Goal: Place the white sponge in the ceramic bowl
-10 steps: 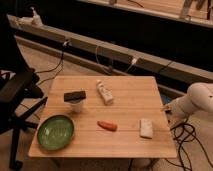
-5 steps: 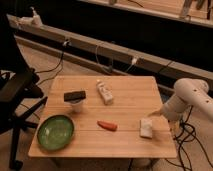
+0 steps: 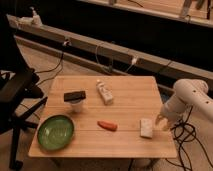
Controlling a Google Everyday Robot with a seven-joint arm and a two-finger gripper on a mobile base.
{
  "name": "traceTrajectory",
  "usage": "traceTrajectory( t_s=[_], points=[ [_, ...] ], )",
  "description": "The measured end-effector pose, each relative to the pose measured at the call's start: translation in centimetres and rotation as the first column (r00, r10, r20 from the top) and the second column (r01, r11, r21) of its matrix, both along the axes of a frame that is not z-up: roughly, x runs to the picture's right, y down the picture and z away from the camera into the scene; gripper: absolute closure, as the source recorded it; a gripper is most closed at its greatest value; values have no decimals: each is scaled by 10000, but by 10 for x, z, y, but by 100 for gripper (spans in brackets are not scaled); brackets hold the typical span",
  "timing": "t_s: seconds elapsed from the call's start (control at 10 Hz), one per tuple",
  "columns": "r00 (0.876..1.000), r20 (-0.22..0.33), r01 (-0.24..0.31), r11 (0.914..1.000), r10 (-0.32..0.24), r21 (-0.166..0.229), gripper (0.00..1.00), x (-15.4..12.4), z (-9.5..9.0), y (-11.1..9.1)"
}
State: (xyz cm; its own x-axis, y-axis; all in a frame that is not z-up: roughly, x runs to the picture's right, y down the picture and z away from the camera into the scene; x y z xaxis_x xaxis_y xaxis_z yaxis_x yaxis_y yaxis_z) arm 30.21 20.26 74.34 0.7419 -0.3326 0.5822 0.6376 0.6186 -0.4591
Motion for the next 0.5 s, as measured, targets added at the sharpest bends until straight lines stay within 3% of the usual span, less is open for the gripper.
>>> traceTrajectory(
  t_s=[0.2,0.5],
  points=[
    [9992,276,276,9996,-276,3,48,-4,4,1],
    [9844,880,1522,9883,-1526,113,21,-23,16,8]
  ],
)
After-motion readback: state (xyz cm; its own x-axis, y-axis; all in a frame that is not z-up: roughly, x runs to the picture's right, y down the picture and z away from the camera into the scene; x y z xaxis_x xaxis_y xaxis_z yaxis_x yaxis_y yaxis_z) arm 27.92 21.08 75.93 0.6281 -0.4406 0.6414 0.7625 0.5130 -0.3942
